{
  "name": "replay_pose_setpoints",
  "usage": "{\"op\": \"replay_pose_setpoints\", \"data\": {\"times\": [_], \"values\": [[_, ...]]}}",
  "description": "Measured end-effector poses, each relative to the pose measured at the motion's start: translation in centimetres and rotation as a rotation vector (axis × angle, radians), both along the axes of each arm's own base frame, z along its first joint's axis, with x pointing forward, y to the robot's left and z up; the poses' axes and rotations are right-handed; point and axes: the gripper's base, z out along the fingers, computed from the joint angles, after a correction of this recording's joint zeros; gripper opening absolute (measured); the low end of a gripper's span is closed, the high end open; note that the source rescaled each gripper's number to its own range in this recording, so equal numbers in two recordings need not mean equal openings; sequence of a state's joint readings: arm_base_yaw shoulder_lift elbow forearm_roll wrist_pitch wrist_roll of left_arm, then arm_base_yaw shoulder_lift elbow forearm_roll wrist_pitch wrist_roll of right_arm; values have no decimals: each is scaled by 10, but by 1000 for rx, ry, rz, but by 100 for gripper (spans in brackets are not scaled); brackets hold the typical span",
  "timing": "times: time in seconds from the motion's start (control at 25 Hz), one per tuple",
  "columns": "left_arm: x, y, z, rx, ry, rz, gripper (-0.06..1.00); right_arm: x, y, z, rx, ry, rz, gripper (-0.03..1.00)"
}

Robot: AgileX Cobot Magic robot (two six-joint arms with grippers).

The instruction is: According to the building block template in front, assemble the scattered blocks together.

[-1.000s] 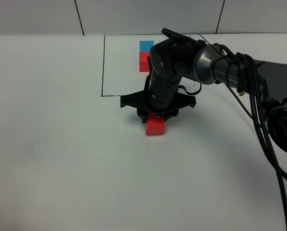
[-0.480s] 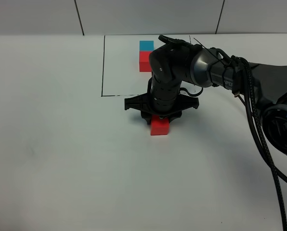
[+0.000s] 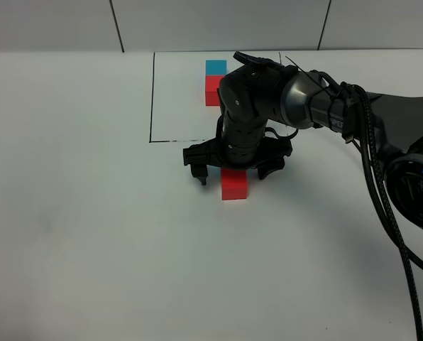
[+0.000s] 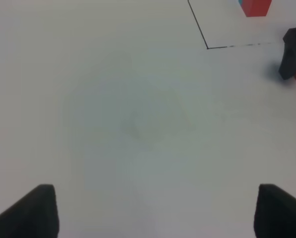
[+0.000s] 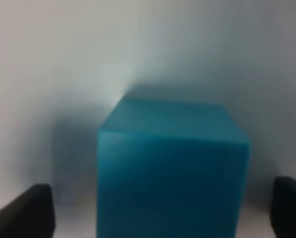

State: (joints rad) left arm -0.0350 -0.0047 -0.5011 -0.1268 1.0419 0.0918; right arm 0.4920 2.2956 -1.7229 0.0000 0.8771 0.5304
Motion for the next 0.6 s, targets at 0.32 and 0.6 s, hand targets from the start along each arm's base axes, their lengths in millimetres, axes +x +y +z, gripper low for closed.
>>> {"op": "replay_pose_setpoints", "data": {"times": [0.32, 0.6], "values": [[0, 0, 0, 0, 0, 0, 86, 2, 0, 19, 26, -58, 17, 100], [0, 0, 0, 0, 0, 0, 86, 8, -25, 53, 88, -101, 18, 100]]}}
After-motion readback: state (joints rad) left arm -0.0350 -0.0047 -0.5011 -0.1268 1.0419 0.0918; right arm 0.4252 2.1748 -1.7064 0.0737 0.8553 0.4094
